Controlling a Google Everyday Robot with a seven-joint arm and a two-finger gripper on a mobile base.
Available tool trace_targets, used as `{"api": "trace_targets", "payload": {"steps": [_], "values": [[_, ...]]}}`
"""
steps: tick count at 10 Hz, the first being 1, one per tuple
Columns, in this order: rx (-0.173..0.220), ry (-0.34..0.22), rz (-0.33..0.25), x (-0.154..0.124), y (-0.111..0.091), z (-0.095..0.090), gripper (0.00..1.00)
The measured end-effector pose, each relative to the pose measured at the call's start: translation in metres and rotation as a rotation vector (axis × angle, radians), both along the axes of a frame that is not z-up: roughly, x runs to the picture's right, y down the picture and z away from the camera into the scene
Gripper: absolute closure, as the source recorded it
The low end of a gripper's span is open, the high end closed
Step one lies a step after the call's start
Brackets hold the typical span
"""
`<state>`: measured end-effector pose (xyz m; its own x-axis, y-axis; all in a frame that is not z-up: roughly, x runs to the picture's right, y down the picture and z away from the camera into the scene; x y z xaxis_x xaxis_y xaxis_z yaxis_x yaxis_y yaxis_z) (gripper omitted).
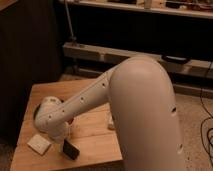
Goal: Place the eraser on the white sponge
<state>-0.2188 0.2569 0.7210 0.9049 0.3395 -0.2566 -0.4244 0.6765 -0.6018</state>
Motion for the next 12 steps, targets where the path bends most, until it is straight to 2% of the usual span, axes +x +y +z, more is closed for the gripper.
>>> {"api": "trace_targets", "payload": {"steps": [1, 2, 4, 7, 9, 10, 11, 12], "values": [[0.004, -0.001, -0.008, -0.003, -0.002, -0.002, 0.96], [0.01, -0.01, -0.023, -0.009, -0.004, -0.004, 0.99], [0.013, -0.044, -0.06, -0.044, -0.013, -0.01, 1.0], [0.019, -0.108, -0.127, -0.113, -0.028, -0.019, 1.0], [0.028, -0.135, -0.162, -0.14, -0.033, -0.03, 1.0], [0.038, -0.14, -0.183, -0.155, -0.037, -0.037, 0.97], [0.042, -0.144, -0.212, -0.178, -0.041, -0.047, 0.87], [0.035, -0.142, -0.202, -0.188, -0.042, -0.053, 0.77]]}}
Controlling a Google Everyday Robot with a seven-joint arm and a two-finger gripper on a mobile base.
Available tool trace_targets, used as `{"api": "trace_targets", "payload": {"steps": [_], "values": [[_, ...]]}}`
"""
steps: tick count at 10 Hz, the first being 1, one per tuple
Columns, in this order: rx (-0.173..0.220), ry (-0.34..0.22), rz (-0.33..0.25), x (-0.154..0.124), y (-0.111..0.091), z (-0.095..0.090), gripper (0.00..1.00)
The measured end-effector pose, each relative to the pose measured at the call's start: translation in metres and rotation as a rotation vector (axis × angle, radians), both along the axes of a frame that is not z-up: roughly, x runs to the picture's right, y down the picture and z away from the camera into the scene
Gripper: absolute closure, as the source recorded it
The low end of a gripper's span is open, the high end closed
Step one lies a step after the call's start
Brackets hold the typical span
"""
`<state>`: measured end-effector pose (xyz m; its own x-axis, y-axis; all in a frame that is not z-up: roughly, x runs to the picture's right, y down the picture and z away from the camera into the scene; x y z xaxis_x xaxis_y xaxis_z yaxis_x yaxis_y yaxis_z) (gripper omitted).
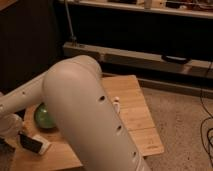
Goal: Place the eraser on the white sponge
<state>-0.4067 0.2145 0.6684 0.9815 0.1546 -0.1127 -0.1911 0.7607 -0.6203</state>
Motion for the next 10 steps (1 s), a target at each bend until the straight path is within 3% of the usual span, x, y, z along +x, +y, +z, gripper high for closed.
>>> {"api": "trace_targets", "payload": {"steps": [2, 4, 7, 10], "values": [[0.01, 0.01, 0.021, 0.001, -0.003, 0.01, 0.67], [0.018, 0.013, 0.037, 0.027, -0.013, 0.026, 0.64], [0.01, 0.005, 0.03, 0.035, -0.02, 0.034, 0.37], [0.01, 0.019, 0.048, 0.025, 0.0, 0.036, 0.12]]}}
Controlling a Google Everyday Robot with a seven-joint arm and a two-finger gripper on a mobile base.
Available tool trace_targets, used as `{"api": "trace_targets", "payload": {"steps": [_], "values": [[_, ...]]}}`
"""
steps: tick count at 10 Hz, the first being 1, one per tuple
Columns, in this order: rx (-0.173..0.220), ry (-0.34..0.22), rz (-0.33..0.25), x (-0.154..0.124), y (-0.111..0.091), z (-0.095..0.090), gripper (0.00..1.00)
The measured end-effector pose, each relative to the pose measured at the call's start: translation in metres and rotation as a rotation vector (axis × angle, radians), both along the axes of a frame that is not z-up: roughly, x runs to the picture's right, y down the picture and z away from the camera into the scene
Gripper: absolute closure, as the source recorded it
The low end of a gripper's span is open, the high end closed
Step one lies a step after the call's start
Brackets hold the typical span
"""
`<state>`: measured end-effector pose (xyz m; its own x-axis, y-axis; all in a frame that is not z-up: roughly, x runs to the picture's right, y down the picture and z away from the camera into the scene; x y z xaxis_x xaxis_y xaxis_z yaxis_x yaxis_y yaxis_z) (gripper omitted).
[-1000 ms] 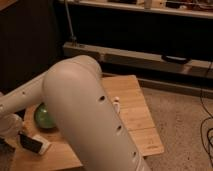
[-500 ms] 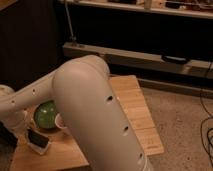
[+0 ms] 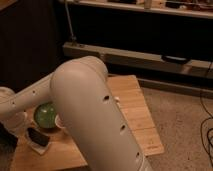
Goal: Place the eraser on the white sponge
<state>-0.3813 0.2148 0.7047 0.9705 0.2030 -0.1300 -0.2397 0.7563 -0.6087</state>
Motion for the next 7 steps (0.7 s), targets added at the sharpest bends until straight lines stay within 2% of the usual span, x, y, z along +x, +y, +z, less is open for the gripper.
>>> {"api": "trace_targets", "payload": {"steps": [1, 2, 4, 7], "values": [[0.001, -0.001, 0.002, 0.001, 0.0, 0.003, 0.05], [0.002, -0.004, -0.001, 0.006, -0.003, 0.009, 0.03], [0.003, -0.001, 0.005, 0.011, -0.007, 0.018, 0.03], [0.0, 0.0, 0.015, 0.006, 0.008, 0.018, 0.03]]}}
